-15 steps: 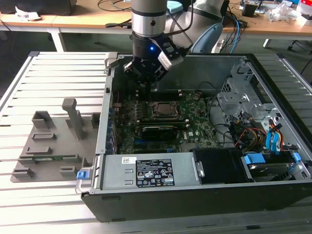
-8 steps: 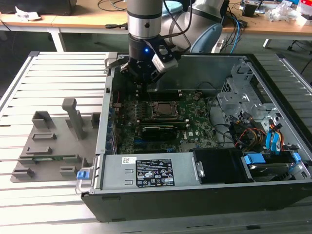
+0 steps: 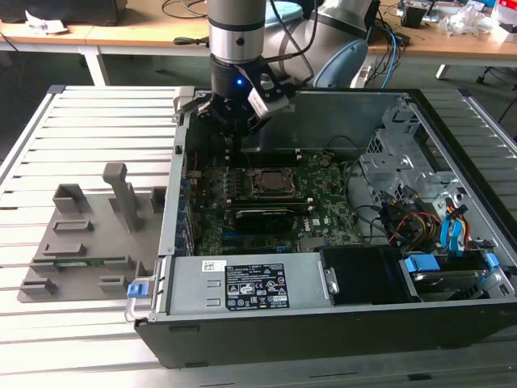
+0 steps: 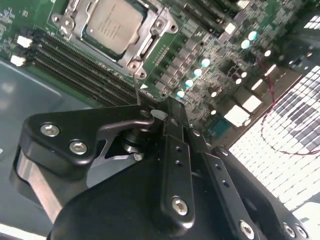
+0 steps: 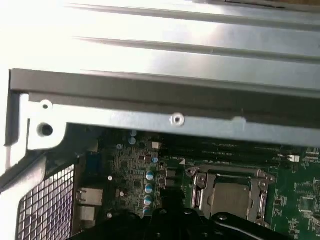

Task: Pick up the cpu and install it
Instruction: 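Install the first cpu locking lever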

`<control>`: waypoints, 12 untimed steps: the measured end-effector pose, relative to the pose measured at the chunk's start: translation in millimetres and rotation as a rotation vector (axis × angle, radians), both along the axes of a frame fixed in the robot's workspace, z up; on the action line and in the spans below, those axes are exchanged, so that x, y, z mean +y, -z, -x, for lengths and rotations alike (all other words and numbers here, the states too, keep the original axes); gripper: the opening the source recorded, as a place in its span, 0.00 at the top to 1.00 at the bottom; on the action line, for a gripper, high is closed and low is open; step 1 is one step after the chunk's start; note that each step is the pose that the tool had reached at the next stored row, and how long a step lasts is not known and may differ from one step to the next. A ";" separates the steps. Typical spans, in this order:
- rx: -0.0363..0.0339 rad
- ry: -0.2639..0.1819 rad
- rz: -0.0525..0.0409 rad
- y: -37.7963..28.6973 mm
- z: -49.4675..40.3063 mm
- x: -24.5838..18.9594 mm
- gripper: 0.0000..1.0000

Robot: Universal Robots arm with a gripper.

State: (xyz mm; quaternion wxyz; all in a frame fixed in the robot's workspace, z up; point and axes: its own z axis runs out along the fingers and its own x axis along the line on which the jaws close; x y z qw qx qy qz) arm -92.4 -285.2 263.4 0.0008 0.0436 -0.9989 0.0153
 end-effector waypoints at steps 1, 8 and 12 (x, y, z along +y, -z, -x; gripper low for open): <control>-0.0001 0.000 -0.0004 0.5 0.0 3.0 0.89; 0.0004 0.000 -0.0003 0.8 -19.4 7.8 0.89; 0.0006 0.000 -0.0003 0.8 -23.1 7.8 0.89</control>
